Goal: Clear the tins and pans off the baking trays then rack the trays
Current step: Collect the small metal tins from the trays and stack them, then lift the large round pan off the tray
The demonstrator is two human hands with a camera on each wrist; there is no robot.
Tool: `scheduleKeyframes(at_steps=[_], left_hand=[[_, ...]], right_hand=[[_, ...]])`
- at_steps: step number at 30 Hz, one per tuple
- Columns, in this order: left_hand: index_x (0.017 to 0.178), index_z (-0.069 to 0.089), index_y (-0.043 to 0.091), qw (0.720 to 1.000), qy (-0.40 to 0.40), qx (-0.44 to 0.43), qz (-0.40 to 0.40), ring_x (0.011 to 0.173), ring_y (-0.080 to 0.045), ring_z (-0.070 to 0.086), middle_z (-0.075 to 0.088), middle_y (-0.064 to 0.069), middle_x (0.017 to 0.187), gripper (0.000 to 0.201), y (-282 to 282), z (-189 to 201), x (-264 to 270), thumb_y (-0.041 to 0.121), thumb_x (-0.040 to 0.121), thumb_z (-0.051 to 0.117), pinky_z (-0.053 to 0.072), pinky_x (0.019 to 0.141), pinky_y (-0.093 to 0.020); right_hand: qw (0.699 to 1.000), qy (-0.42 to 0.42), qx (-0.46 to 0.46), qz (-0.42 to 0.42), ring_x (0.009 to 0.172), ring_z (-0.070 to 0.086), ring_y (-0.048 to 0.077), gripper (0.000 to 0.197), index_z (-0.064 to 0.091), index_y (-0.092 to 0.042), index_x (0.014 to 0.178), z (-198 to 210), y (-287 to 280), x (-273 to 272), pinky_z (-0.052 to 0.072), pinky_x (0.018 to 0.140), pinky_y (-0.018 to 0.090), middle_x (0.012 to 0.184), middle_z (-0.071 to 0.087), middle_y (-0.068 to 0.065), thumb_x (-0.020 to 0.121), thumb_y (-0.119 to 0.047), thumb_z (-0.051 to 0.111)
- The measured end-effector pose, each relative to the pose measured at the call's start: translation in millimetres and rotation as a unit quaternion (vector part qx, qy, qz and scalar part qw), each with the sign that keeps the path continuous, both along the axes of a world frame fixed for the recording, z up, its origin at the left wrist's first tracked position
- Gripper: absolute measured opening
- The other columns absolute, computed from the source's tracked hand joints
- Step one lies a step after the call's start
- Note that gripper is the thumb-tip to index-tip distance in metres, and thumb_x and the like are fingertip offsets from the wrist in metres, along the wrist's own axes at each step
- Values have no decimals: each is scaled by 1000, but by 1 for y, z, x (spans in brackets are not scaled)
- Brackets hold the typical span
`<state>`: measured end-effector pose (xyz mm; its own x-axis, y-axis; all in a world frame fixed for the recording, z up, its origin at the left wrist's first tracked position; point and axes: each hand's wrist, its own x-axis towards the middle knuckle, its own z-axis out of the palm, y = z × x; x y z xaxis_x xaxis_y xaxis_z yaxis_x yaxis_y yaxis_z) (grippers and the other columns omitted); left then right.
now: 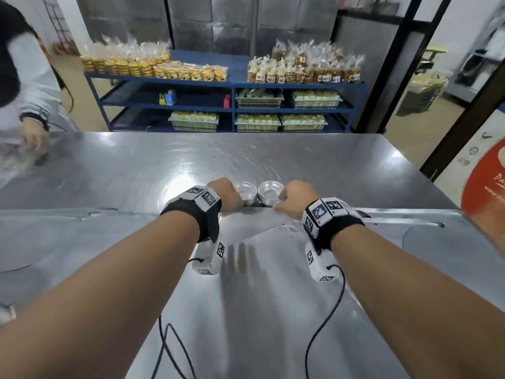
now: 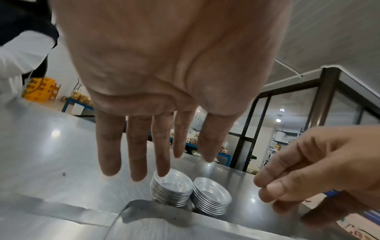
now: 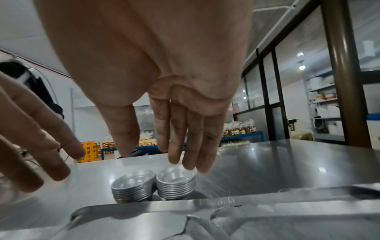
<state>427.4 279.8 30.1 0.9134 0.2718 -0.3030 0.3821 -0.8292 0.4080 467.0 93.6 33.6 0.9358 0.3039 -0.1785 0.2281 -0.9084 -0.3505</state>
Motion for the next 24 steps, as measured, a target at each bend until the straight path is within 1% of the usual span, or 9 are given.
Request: scheduleKeyframes(at_steps=[2,4,6,10,12,15,20,22,24], left_hand=[[92,70,13,1000,-10,8,2,79,-22,59,68,-6,94,20,-9,15,-32,32,89,68,44,60,-26],[107,71,11,999,-18,26,-1,87,-23,60,69,-6,107,23,-18,26,-70,26,90,66,44,67,-27],[114,71,12,998,-28,46,-9,96,-24,62,68,-7,115,28,-26,35,-108,26,90,65,45,73,-28],[108,75,12,996,-40,74,-7,87,-23,59,71,-8,111,25,-35,57,-189,24,89,64,46,71,-28],[107,75,11,995,-43,89,1,93,-25,63,72,-8,111,25,-33,67,-229,24,89,63,47,74,-28],[110,74,11,992,-46,112,24,97,-24,64,68,-6,117,26,-20,75,-286,24,91,63,47,76,-28],[111,71,11,989,-24,127,67,97,-26,64,68,-8,116,27,18,71,-365,25,90,62,46,76,-27],[110,69,12,988,-13,133,78,98,-25,61,68,-7,118,26,37,66,-393,26,90,60,44,79,-28],[110,67,15,987,-17,132,90,107,-26,58,66,-6,122,24,60,60,-418,28,92,58,44,85,-28]], right_hand=[[1000,7,-6,25,91,69,26,27,74,-9,99,16,-7,-31,57,79,31,95,72,9,81,-29,74],[999,5,-7,44,95,67,26,31,71,-11,107,30,-14,-66,56,85,34,104,70,8,82,-29,74],[998,0,5,60,98,67,26,33,69,-10,109,46,-20,-102,55,84,33,110,69,10,82,-29,74],[996,7,4,94,98,66,26,33,71,-5,107,71,-28,-176,54,85,32,109,69,10,85,-29,71],[994,4,1,107,93,65,23,33,71,-6,107,80,-27,-210,55,86,33,109,69,8,84,-30,71],[991,-2,-17,136,99,66,24,35,70,-9,110,86,-17,-255,54,88,34,110,69,6,83,-32,72],[986,-3,-31,165,95,67,27,37,66,-8,111,88,24,-318,56,83,34,112,66,10,83,-31,72],[983,1,-41,178,97,66,28,39,65,-9,115,84,46,-339,57,85,36,115,64,9,84,-31,70],[981,5,-38,189,97,66,27,40,65,-10,117,77,71,-359,57,84,35,116,64,8,83,-31,68]])
